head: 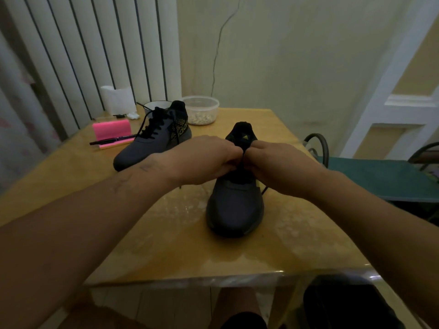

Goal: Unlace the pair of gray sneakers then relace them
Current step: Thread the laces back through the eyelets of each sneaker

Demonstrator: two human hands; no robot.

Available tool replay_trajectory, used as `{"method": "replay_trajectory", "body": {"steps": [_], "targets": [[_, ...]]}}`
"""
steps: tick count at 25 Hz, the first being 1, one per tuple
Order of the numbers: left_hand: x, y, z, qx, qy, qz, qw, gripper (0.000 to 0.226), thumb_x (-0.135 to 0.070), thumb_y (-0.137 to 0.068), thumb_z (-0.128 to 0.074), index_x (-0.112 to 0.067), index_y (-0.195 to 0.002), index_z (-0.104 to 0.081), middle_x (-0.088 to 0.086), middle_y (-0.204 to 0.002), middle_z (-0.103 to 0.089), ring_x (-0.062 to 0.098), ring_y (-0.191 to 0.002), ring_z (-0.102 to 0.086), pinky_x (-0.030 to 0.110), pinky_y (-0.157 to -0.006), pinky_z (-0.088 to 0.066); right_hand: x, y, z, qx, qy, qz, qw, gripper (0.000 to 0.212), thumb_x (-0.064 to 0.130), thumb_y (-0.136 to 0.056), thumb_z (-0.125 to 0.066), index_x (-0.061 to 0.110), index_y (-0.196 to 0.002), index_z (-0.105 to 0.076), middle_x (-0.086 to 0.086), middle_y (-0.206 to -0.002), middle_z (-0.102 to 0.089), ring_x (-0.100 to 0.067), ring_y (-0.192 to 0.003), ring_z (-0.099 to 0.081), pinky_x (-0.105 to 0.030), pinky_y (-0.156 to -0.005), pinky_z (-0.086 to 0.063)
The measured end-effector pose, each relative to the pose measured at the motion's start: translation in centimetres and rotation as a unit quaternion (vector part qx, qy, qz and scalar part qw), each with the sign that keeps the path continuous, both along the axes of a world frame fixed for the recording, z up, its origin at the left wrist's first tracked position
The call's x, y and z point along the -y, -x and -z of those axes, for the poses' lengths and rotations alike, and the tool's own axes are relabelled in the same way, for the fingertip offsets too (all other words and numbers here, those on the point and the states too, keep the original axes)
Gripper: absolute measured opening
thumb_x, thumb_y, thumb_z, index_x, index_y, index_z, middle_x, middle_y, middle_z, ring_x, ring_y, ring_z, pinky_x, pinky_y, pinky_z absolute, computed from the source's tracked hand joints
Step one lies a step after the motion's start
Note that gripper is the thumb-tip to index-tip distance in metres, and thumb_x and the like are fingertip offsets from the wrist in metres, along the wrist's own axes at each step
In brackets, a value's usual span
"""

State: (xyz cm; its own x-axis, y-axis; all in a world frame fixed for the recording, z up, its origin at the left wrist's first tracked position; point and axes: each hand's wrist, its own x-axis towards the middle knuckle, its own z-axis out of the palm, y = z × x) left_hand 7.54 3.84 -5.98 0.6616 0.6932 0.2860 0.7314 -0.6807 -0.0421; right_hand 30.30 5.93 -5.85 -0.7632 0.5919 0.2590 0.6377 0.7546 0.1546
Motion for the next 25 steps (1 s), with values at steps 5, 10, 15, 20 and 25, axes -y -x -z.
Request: {"method": "replay_trajectory", "body": {"steps": [5, 10, 15, 20, 25], "targets": [[-0.1, -0.5, 0.9, 0.026, 0.012, -0.009, 1.000, 0.012, -0.030, -0.102, -0.054, -0.021, -0.110, -0.056, -0.002, -0.114, -0.051, 0.018, -0.086, -0.059, 0.045, -0.074, -0.054, 0.0, -0.4, 1.7, -0.107, 0.045, -0.004, 0.993, 0.012, 0.026, -0.103, -0.054, 0.015, -0.105, -0.056, -0.002, -0.102, -0.054, -0.018, -0.082, -0.052, -0.039, -0.073, -0.049], [0.4, -1.2, 3.5, 0.205, 0.039, -0.073, 0.975, 0.008, -0.023, -0.106, -0.053, -0.022, -0.102, -0.046, -0.005, -0.098, -0.048, 0.015, -0.079, -0.051, 0.035, -0.069, -0.043, 0.6, -0.3, 4.6, -0.334, 0.156, 0.081, 0.926, 0.008, 0.022, -0.104, -0.056, 0.016, -0.098, -0.057, 0.002, -0.093, -0.058, -0.012, -0.081, -0.054, -0.031, -0.071, -0.046], [1.2, -1.6, 5.0, 0.329, 0.082, -0.105, 0.935, 0.003, -0.024, -0.107, -0.054, -0.022, -0.107, -0.052, -0.009, -0.089, -0.060, 0.010, -0.079, -0.058, 0.038, -0.069, -0.051, 0.8, -0.7, 4.9, -0.420, 0.229, 0.109, 0.871, 0.009, 0.022, -0.106, -0.056, 0.018, -0.099, -0.061, 0.006, -0.085, -0.061, 0.003, -0.071, -0.054, -0.011, -0.061, -0.041], [1.0, -0.7, 2.1, 0.158, 0.069, -0.045, 0.984, 0.013, -0.027, -0.105, -0.058, -0.031, -0.118, -0.059, -0.009, -0.106, -0.062, 0.013, -0.093, -0.060, 0.044, -0.079, -0.055, 0.1, -1.9, 1.8, -0.252, 0.201, 0.035, 0.946, 0.009, 0.025, -0.100, -0.067, 0.031, -0.100, -0.060, 0.009, -0.101, -0.063, -0.008, -0.097, -0.061, -0.030, -0.084, -0.053], [0.9, -1.5, 1.8, 0.144, 0.010, -0.043, 0.989, 0.007, -0.029, -0.103, -0.057, -0.026, -0.109, -0.059, -0.007, -0.103, -0.056, 0.016, -0.086, -0.058, 0.047, -0.072, -0.054, -0.3, -1.2, 0.3, -0.193, 0.197, 0.041, 0.960, 0.007, 0.026, -0.102, -0.064, 0.025, -0.097, -0.059, 0.003, -0.098, -0.061, -0.013, -0.091, -0.060, -0.034, -0.077, -0.050]]}}
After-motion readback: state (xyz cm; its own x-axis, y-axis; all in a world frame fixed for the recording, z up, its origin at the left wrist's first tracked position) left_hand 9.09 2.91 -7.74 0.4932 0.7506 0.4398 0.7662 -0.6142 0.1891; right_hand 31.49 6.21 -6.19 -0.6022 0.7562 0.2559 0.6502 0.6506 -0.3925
